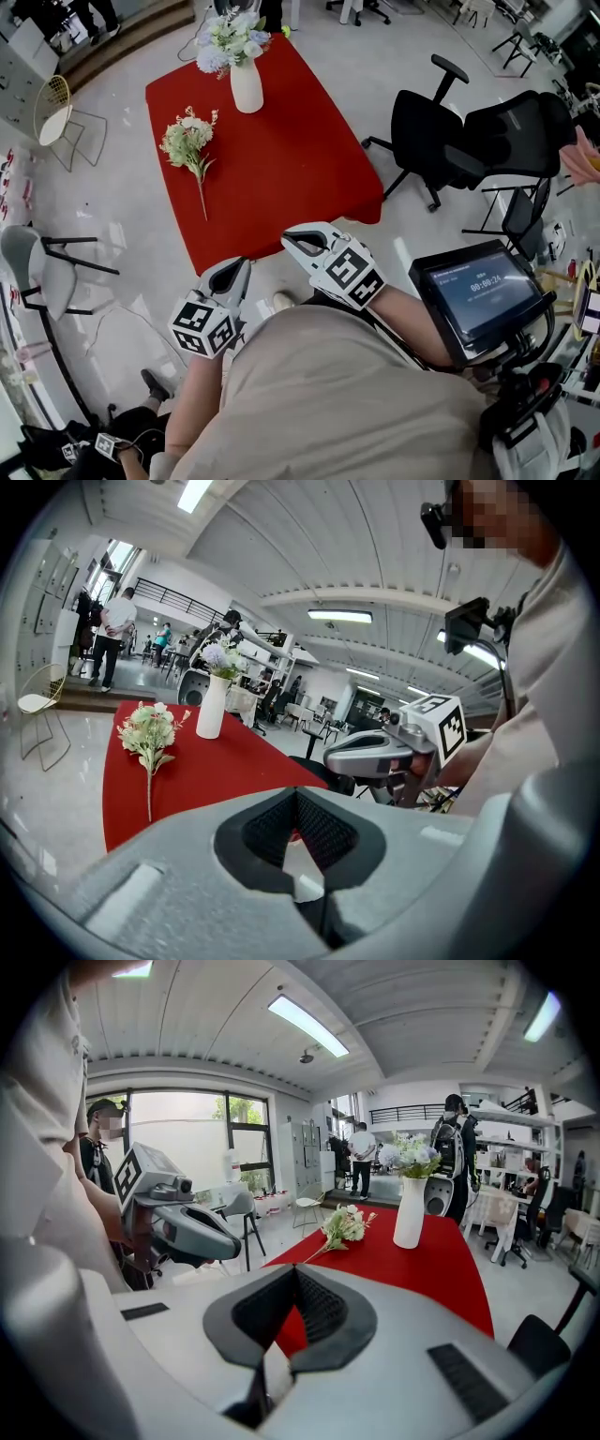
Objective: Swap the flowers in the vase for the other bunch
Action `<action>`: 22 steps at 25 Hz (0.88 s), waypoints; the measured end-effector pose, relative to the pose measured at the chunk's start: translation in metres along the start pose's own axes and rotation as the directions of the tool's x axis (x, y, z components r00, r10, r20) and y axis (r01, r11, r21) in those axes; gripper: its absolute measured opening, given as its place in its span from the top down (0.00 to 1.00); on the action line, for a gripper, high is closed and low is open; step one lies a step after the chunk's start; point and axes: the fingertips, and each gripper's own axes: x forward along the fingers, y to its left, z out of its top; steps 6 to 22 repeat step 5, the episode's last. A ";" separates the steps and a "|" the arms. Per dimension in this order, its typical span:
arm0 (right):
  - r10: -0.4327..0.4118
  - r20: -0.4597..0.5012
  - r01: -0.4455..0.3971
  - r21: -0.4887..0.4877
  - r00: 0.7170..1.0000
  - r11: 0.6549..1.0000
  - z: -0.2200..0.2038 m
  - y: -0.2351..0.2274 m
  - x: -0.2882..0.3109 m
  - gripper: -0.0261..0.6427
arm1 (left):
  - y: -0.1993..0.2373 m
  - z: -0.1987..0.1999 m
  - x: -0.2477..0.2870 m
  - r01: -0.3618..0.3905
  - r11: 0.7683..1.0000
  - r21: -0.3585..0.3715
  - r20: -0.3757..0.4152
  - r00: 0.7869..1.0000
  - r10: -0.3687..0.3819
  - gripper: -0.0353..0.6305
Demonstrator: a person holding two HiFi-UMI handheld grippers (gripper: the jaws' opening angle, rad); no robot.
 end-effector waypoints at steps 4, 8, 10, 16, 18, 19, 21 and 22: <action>0.008 0.003 -0.008 -0.001 1.000 1.000 0.002 0.003 0.001 0.94 | -0.001 -0.002 -0.002 -0.001 1.000 0.000 -0.005 1.000 0.001 0.94; 0.011 0.001 -0.011 -0.001 1.000 1.000 0.001 0.004 0.001 0.94 | -0.001 -0.003 -0.002 -0.002 1.000 -0.001 -0.007 1.000 0.002 0.94; 0.011 0.001 -0.011 -0.001 1.000 1.000 0.001 0.004 0.001 0.94 | -0.001 -0.003 -0.002 -0.002 1.000 -0.001 -0.007 1.000 0.002 0.94; 0.011 0.001 -0.011 -0.001 1.000 1.000 0.001 0.004 0.001 0.94 | -0.001 -0.003 -0.002 -0.002 1.000 -0.001 -0.007 1.000 0.002 0.94; 0.011 0.001 -0.011 -0.001 1.000 1.000 0.001 0.004 0.001 0.94 | -0.001 -0.003 -0.002 -0.002 1.000 -0.001 -0.007 1.000 0.002 0.94; 0.011 0.001 -0.011 -0.001 1.000 1.000 0.001 0.004 0.001 0.94 | -0.001 -0.003 -0.002 -0.002 1.000 -0.001 -0.007 1.000 0.002 0.94; 0.011 0.001 -0.011 -0.001 1.000 1.000 0.001 0.004 0.001 0.94 | -0.001 -0.003 -0.002 -0.002 1.000 -0.001 -0.007 1.000 0.002 0.94; 0.011 0.001 -0.011 -0.001 1.000 1.000 0.001 0.004 0.001 0.94 | -0.001 -0.003 -0.002 -0.002 1.000 -0.001 -0.007 1.000 0.002 0.94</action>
